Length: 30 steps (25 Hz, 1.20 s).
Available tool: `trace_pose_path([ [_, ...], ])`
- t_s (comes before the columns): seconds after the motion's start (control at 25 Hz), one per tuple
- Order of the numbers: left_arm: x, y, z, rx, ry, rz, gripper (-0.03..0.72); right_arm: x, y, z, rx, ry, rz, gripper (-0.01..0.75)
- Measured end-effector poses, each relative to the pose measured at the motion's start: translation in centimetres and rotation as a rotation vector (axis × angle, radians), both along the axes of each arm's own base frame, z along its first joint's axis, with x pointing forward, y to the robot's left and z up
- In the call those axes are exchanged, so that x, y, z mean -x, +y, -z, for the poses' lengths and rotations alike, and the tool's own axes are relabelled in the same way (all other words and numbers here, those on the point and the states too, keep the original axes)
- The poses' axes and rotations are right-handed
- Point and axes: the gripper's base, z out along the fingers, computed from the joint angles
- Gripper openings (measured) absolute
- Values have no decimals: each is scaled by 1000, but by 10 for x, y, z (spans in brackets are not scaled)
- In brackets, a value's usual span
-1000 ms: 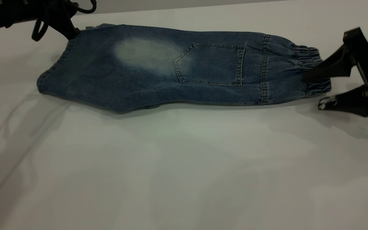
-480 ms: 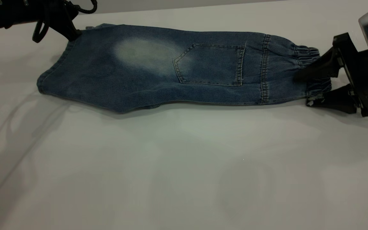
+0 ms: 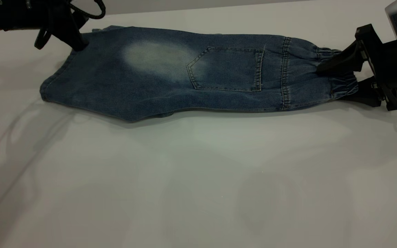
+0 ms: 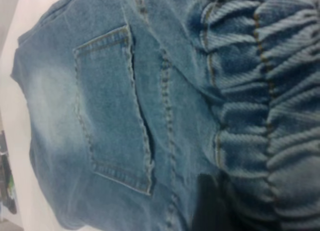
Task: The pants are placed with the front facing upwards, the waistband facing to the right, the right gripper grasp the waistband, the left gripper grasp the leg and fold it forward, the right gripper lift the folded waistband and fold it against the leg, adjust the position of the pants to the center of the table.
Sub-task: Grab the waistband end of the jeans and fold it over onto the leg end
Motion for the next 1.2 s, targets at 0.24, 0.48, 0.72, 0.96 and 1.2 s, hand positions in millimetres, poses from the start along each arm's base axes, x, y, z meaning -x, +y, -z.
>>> trace_pose_path([
  [0.24,7,-3,11,-23,138,48,344,0,1,-1,-14,-14,-20,84],
  [0.48,12,-9,18,-9,218,105,324,-1,10,-16,-146,-111,-83,80],
  [0.72,19,-35,29,17,240,220,321,-4,14,-42,-223,-223,-130,80],
  [0.96,31,-85,30,138,214,366,321,-5,13,-49,-208,-245,-134,80],
  [1.2,49,-112,67,203,309,434,320,-5,15,-55,-260,-269,-149,80],
])
